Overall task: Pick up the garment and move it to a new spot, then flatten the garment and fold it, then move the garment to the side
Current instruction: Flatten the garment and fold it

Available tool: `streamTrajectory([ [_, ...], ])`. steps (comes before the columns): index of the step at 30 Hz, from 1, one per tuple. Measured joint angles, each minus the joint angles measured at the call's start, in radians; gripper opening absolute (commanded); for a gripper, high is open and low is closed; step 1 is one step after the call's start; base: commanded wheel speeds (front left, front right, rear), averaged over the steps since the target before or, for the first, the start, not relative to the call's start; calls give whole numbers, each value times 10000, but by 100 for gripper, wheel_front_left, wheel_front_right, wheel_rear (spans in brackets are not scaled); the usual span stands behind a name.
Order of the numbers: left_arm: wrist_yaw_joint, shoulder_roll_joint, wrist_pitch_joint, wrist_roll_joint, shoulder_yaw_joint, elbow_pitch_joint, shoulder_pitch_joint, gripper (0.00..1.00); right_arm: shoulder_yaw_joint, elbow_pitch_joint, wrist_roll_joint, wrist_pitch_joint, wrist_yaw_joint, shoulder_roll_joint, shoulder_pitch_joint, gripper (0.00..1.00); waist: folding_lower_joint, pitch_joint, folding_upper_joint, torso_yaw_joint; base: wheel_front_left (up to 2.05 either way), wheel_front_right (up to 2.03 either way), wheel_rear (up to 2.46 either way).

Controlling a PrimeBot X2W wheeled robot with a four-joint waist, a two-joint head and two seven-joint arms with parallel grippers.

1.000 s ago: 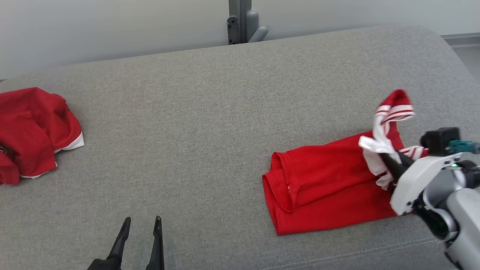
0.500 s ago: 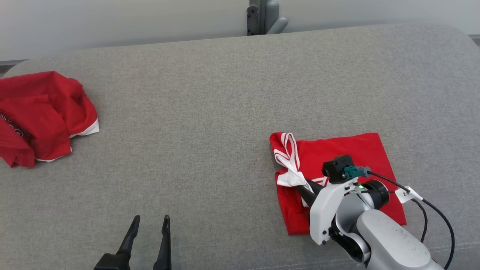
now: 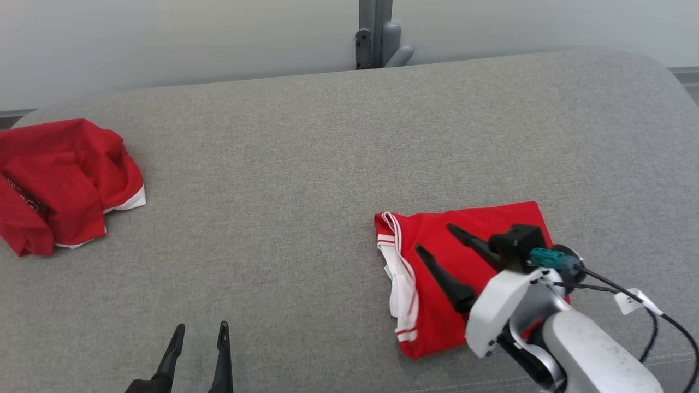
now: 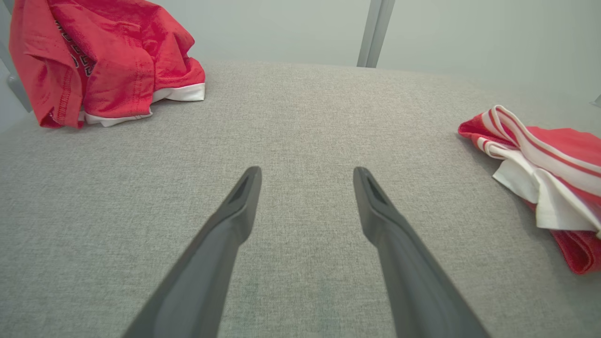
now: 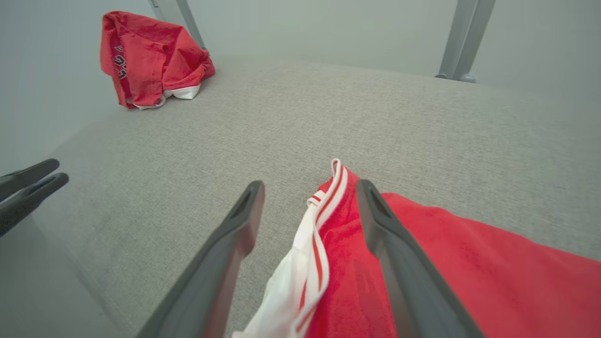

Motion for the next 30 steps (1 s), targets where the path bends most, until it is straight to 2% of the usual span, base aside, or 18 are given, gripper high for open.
streamTrajectory([
  [3,40,0,0,-73,56,-105,35,100,-849,-1018,-397,-10,0,-485,672,100,0,-113,0,-116,0,0,0],
  [4,81,-2,0,-115,61,-169,49,100,-1636,-1561,-817,-25,-4,-581,1131,100,0,-169,0,-188,0,0,0],
  [7,104,-2,0,-130,46,-217,85,100,-2715,-2123,-1183,-245,-2,-297,1844,100,0,-250,0,-282,0,0,0],
  [9,125,-6,0,-130,2,-257,105,100,-3661,-2245,-1900,-731,-2,-134,2397,100,0,-356,0,-315,0,0,0],
  [16,132,-8,0,-52,77,-362,121,100,-5390,-1331,-3183,-2612,4,416,3541,100,0,-681,0,-194,0,0,0],
  [20,144,-8,0,-35,167,-414,182,100,-6004,-502,-3522,-3275,6,648,3821,100,0,-820,0,-78,0,0,0],
  [24,90,-8,2,13,263,-339,190,100,-6355,69,-3837,-3453,6,848,3868,100,0,-900,0,-23,0,0,0],
  [30,-4,-8,0,17,332,-190,188,100,-6541,-449,-4067,-3484,6,1331,4130,100,0,-984,0,32,0,0,0],
])
